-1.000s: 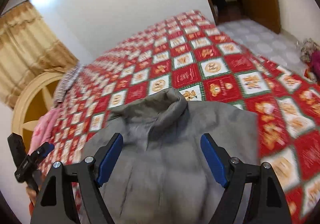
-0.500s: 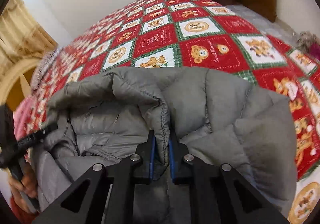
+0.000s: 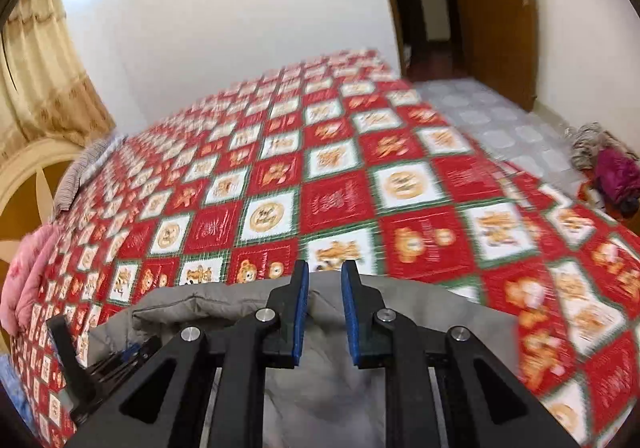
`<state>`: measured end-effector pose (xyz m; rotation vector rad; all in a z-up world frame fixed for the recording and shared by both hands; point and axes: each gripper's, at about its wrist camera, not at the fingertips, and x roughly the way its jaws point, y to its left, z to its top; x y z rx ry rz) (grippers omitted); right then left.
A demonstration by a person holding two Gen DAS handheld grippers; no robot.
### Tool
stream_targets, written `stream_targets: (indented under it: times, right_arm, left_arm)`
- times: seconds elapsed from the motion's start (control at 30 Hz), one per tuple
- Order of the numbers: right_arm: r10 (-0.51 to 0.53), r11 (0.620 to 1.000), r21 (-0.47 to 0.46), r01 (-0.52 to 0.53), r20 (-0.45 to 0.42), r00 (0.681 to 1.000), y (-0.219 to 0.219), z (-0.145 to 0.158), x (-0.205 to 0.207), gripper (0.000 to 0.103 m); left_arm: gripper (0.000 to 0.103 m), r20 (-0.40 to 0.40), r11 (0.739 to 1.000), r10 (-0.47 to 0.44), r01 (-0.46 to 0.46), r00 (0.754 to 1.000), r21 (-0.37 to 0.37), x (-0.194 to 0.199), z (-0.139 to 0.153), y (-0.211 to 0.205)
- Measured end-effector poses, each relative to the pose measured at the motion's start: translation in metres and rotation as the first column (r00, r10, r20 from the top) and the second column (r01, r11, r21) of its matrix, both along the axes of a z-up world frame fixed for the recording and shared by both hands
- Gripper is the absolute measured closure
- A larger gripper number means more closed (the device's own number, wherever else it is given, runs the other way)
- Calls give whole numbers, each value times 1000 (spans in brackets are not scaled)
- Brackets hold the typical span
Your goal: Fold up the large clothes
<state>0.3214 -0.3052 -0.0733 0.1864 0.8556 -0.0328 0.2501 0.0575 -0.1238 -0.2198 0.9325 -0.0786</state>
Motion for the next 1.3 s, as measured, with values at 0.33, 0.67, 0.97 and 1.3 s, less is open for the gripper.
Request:
stream_targets:
  times: [0.33,0.67,0.97,1.3]
  right_arm:
    - [95,986,-132,-103,-62,994,34,-80,-15,85]
    - [103,969,-224,-108,-35,994,43,-82,-19,85]
    - [97,962,-253,-100,-25,995,49,-83,-20,84]
    - [94,960,-262,-96,-21,995,50,-84,-19,84]
  left_arm:
    - [16,249,1000,16,-20,968,16,7,109,-12]
    - [34,21,981,5,-9,1000,192,58,0,-73]
    - [34,61,963,10,-26,998,269,53,-15,-82]
    - [28,62,972,2,-16,998,233,54,-15,-79]
